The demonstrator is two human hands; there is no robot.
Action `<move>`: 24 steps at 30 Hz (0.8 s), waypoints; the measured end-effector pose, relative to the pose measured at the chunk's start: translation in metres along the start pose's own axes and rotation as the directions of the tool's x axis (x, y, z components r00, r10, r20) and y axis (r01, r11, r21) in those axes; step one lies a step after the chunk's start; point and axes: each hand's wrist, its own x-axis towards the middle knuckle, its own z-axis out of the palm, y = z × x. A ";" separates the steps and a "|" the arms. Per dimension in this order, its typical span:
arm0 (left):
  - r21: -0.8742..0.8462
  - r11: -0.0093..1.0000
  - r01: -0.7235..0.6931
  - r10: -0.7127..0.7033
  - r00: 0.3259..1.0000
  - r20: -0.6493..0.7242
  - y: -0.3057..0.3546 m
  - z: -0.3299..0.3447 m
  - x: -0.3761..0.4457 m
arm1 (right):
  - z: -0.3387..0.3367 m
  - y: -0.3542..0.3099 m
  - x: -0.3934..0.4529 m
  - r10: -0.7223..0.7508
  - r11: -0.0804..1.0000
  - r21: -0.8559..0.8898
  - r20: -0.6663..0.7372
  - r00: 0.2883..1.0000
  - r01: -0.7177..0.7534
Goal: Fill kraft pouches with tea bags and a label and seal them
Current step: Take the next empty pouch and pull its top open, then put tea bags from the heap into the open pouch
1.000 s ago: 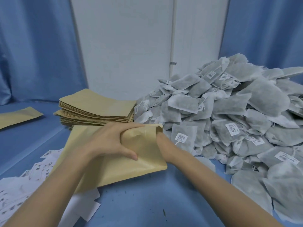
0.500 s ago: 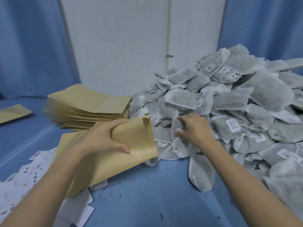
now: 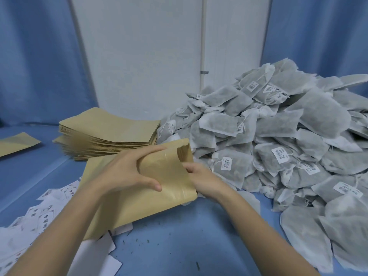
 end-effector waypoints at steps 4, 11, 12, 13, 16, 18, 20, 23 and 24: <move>0.039 0.999 0.001 -0.002 1.000 0.028 -0.007 -0.013 -0.001 | -0.016 -0.003 0.003 -0.053 0.999 0.005 0.023 0.998 0.053; 0.113 0.994 0.013 -0.014 1.000 0.012 -0.019 -0.035 0.002 | -0.028 0.031 0.040 -0.060 0.693 -0.700 -0.295 0.954 -0.173; 0.137 0.990 0.030 -0.034 0.999 0.026 -0.021 -0.036 0.002 | -0.026 0.035 0.046 0.014 0.611 -0.762 -0.261 0.965 -0.215; 0.151 0.987 0.055 -0.062 0.997 0.043 -0.023 -0.036 0.003 | -0.023 0.037 0.052 0.051 0.532 -0.812 -0.253 0.966 -0.240; 0.148 0.983 0.105 -0.117 0.991 0.072 -0.031 -0.033 0.005 | -0.021 0.041 0.063 -0.022 0.374 -0.897 -0.263 0.965 -0.236; 0.135 0.984 0.117 -0.127 0.989 0.071 -0.035 -0.029 0.004 | -0.027 0.040 0.064 -0.108 0.355 -0.915 -0.244 0.964 -0.192; 0.106 0.986 0.131 -0.139 0.988 0.073 -0.040 -0.026 0.002 | -0.035 0.040 0.059 -0.190 0.496 -0.849 -0.311 0.931 -0.182; 0.052 0.987 0.150 -0.154 0.986 0.062 -0.044 -0.021 0.001 | -0.045 0.036 0.040 -0.202 0.920 -0.376 -0.701 0.683 -0.113; 0.038 0.988 0.148 -0.150 0.987 0.054 -0.045 -0.019 0.001 | -0.045 0.035 0.034 -0.091 0.992 -0.126 -0.792 0.604 -0.016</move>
